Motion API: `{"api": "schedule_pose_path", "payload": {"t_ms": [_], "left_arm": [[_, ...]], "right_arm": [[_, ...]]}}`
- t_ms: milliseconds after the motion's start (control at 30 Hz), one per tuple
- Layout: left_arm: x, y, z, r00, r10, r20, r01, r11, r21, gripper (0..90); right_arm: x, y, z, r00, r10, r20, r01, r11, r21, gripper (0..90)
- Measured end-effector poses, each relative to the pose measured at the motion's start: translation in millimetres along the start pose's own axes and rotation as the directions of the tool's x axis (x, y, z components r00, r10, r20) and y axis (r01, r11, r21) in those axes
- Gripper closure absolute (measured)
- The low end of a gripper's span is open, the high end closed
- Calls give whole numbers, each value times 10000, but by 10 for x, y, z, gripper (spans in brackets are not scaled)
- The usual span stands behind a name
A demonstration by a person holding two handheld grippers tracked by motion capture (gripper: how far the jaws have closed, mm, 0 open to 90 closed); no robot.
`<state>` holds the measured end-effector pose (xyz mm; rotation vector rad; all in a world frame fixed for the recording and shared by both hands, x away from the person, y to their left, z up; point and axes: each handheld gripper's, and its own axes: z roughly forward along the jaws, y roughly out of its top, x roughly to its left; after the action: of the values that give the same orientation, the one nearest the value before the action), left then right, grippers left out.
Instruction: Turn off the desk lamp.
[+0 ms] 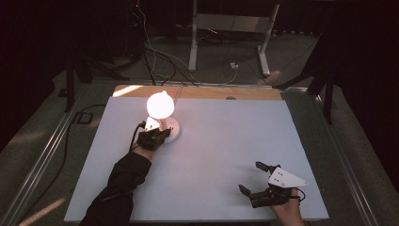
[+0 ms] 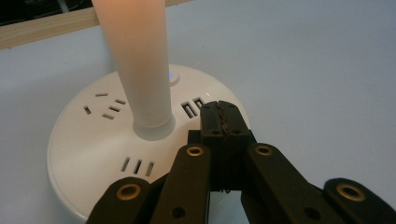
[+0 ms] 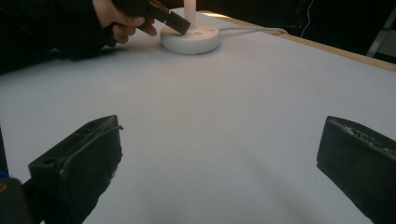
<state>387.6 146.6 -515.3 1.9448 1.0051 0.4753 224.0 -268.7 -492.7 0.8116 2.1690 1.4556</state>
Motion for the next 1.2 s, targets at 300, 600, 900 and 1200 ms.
{"api": "schedule_pose_path", "payload": {"t_ms": [300,600,900,1200], "left_arm": [[7,-7,2,10000,66,38,-66,10000,-24,900],[3,-4,1,10000,53,-48,-53,10000,-16,900],[41,46,-74,9998,-177,-38,176,9995,-262,900],[22,77,-90,9999,-146,78,149,9992,-361,900]], "right_arm": [[4,0,5,10000,2,0,-2,10000,27,0],[2,1,6,10000,-3,3,3,10000,24,0],[1,1,5,10000,-2,4,2,10000,21,0],[0,0,6,10000,0,-1,0,10000,18,0]]}}
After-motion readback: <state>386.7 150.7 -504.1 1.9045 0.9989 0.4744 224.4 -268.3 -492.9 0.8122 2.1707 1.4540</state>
